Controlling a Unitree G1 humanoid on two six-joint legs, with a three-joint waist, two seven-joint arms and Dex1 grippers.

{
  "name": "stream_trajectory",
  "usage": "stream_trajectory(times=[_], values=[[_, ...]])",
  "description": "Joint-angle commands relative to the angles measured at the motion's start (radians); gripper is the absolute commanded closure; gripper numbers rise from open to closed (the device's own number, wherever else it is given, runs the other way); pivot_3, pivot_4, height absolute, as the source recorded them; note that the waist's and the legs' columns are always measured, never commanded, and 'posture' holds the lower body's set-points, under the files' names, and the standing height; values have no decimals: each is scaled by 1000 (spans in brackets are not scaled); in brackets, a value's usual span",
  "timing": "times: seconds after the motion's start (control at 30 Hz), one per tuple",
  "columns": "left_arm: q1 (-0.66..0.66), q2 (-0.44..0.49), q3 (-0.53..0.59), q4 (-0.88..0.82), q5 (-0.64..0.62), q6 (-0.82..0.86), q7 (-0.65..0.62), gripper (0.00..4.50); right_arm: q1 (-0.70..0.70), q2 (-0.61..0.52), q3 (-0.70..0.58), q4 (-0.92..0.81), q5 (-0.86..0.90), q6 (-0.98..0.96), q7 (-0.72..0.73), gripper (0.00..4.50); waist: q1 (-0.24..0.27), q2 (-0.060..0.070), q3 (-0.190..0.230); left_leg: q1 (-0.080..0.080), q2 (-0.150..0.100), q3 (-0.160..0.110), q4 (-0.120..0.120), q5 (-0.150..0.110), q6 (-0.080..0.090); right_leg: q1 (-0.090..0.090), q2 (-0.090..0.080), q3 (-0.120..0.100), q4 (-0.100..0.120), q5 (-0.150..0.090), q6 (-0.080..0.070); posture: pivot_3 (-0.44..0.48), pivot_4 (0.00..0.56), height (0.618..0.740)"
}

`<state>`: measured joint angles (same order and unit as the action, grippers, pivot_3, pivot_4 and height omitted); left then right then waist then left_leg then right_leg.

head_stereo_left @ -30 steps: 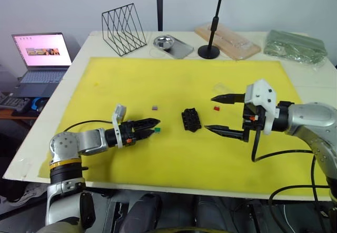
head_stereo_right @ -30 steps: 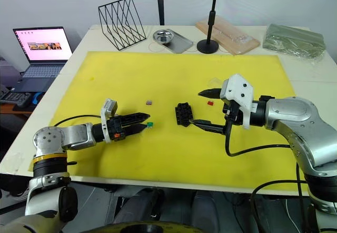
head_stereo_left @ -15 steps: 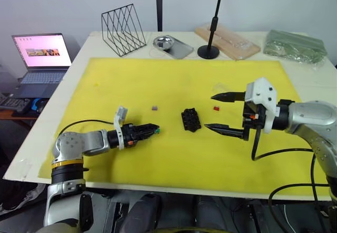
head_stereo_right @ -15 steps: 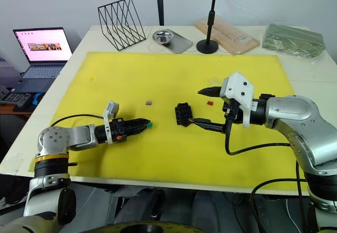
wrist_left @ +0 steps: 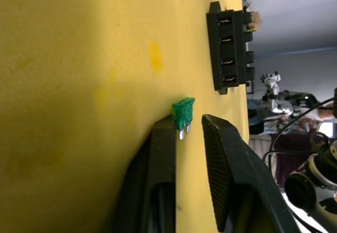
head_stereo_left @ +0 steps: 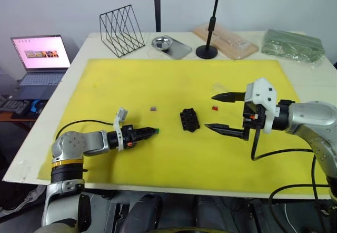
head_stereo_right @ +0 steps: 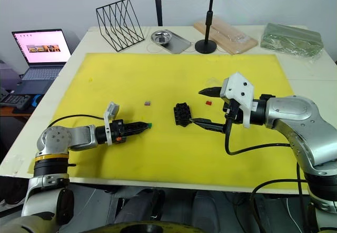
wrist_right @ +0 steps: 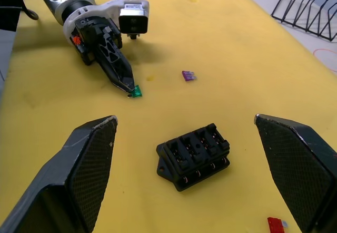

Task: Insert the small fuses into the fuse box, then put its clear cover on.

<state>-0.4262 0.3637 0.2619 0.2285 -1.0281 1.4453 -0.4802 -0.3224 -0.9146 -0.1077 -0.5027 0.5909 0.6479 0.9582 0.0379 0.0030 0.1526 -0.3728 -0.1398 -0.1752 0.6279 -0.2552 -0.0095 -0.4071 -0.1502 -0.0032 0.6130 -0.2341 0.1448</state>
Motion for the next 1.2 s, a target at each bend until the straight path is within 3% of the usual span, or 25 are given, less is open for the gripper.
stream_trajectory(times=[0.03, 0.2, 0.47, 0.57, 0.7, 0.8, 0.97, 1.07, 1.2], values=[[49, 22, -47, 67, 102, -5, 26, 3521, -6, -4, -10, -11, -2, -18, 3, 0, 0, 0, 0, 0, 0, 0, 0, 0, 0, 0, 0, 0, 0, 0, 0, 0, 150, 740], [52, 19, -34, 67, 103, -18, 33, 4416, -9, -1, -10, -9, 2, -15, 3, 0, 0, 3, -4, 0, 0, 0, 0, 0, 0, 0, 0, 0, 0, 0, 0, 0, 150, 740], [35, 46, -24, -14, 70, 5, -13, 4416, -44, 11, -12, 11, 38, 24, -6, 0, -2, 3, -4, 0, 3, 2, -1, -1, -1, -2, 1, 0, 0, -2, 3, 0, 150, 740], [20, 131, -104, -183, 67, -101, -180, 4416, -86, 19, -31, 18, 122, 124, -27, 0, -7, -3, 0, -1, 5, 3, -2, -1, -1, -3, 3, 0, 0, 0, -1, 0, 150, 740], [-18, 229, -212, -353, 163, -375, -420, 4416, -157, 19, -34, 38, 204, 219, -39, 0, -8, -12, 9, -6, 13, 3, 0, -3, -5, -7, 11, 1, -4, 2, -10, 0, 150, 740], [-25, 285, -310, -402, 340, -708, -611, 4416, -191, 20, -2, 39, 195, 211, -24, 0, 1, -12, 9, -15, 15, 3, 1, -3, -6, -16, 14, 1, -5, 4, -12, 0, 150, 740], [-56, 247, -372, -388, 494, -1011, -689, 4500, -201, 19, 59, 5, 133, 156, -5, 1144, 1, -12, 9, -18, 17, 4, -1, 0, -12, -20, 15, 1, -9, 7, -11, 0, 150, 740], [-70, 221, -393, -375, 547, -1104, -693, 4500, -212, 18, 99, 0, 81, 114, -3, 1144, -1, -12, 9, -19, 18, 5, -1, -1, -12, -19, 16, 1, -14, 8, -12, 0, 150, 740], [-98, 189, -425, -377, 619, -1189, -675, 4500, -221, 16, 191, -17, -27, 42, 5, 1879, 0, -12, 9, -19, 18, 5, 0, -2, -9, -19, 17, 1, -14, 9, -9, 0, 150, 740]])
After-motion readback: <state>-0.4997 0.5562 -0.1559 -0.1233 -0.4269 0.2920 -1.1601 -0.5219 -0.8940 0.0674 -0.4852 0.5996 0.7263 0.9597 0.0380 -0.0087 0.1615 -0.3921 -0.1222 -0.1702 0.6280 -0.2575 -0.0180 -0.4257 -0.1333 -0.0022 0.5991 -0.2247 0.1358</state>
